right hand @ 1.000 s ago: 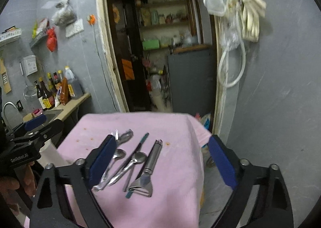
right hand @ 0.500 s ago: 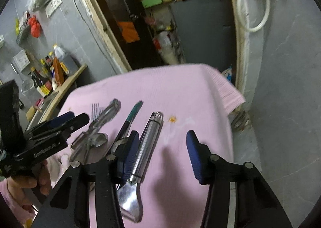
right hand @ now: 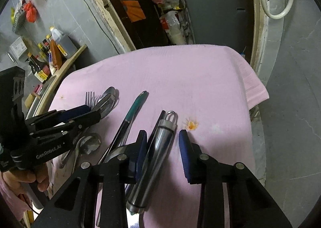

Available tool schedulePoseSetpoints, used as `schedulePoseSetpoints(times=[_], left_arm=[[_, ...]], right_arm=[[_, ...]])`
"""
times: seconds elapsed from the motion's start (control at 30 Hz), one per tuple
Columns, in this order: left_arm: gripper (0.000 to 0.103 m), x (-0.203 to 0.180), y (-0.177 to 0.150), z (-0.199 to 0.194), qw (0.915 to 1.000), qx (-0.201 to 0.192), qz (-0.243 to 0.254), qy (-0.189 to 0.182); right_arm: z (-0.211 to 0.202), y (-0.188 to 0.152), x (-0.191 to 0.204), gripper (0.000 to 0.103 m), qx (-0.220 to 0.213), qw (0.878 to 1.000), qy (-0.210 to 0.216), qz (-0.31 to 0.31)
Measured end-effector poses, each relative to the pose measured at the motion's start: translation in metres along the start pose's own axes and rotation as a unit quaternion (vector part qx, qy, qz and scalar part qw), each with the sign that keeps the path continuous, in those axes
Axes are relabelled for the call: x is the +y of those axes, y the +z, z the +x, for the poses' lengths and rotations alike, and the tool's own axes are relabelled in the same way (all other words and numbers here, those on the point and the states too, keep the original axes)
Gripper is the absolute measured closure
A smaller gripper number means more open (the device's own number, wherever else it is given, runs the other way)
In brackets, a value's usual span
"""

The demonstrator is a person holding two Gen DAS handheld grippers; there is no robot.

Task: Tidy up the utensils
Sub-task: 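Grasp the silver peeler with the right tool while the left tool grasps the metal tongs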

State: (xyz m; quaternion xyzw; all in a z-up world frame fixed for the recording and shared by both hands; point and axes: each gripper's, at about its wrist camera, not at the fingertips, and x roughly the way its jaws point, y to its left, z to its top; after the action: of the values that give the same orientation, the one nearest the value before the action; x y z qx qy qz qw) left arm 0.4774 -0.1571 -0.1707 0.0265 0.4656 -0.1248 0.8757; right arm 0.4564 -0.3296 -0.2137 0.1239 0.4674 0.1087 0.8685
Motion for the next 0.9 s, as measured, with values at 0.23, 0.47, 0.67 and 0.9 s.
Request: schedulePoseSetpoints(times=[0.23, 0.47, 0.67, 0.9], left_arm=[[0.079, -0.008, 0.014, 0.007, 0.9989, 0.027, 0.032, 0.019], [0.082, -0.004, 0.009, -0.013, 0.9997, 0.024, -0.004, 0.009], [0.082, -0.009, -0.008, -0.067, 0.9986, -0.039, -0.035, 0.007], [0.082, -0.014, -0.048, -0.129, 0.9942, -0.097, -0.046, 0.002]], right_arm=[[0.001, 0.004, -0.002, 0.083, 0.021, 0.999, -0.008, 0.027], [-0.034, -0.015, -0.01, 0.086, -0.007, 0.995, 0.053, 0.079], [-0.092, -0.041, 0.002, 0.087, -0.063, 0.994, 0.063, 0.057], [-0.172, -0.067, 0.028, 0.087, -0.128, 0.991, 0.029, 0.001]])
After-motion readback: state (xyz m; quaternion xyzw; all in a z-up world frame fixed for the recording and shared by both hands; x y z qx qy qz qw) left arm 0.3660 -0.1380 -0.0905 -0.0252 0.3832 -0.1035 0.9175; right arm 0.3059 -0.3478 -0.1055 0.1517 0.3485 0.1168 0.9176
